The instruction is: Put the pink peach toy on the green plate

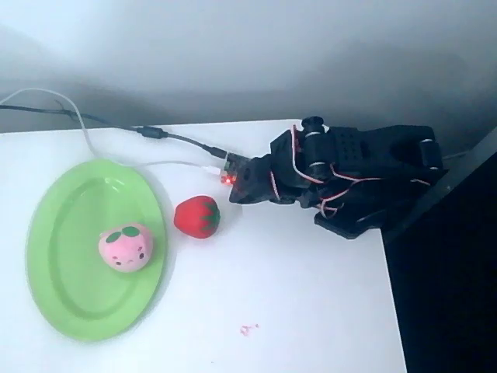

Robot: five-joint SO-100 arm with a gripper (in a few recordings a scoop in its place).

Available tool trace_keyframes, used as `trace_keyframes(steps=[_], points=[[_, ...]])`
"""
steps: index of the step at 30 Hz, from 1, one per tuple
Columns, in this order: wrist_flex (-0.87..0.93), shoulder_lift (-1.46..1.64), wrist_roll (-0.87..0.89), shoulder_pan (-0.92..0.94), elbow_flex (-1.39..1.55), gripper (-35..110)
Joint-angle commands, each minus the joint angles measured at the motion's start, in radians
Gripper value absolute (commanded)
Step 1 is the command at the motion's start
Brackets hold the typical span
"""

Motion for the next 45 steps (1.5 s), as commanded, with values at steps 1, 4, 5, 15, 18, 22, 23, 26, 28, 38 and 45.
trace_keyframes(steps=[1,4,5,15,18,22,23,26,28,38,45], points=[[0.054,0.015,0.005,-0.031,0.049,0],[0.044,0.015,0.031,-0.057,0.098,0],[0.035,0.015,0.034,-0.061,0.118,0],[0.028,0.02,0.066,-0.067,0.14,0],[0.028,0.023,0.067,-0.064,0.141,0],[0.028,0.025,0.069,-0.052,0.141,0],[0.028,0.025,0.069,-0.052,0.141,0],[0.028,0.025,0.069,-0.052,0.141,0],[0.028,0.025,0.069,-0.052,0.141,1],[0.028,0.025,0.069,-0.052,0.141,1],[0.028,0.025,0.072,-0.054,0.141,0]])
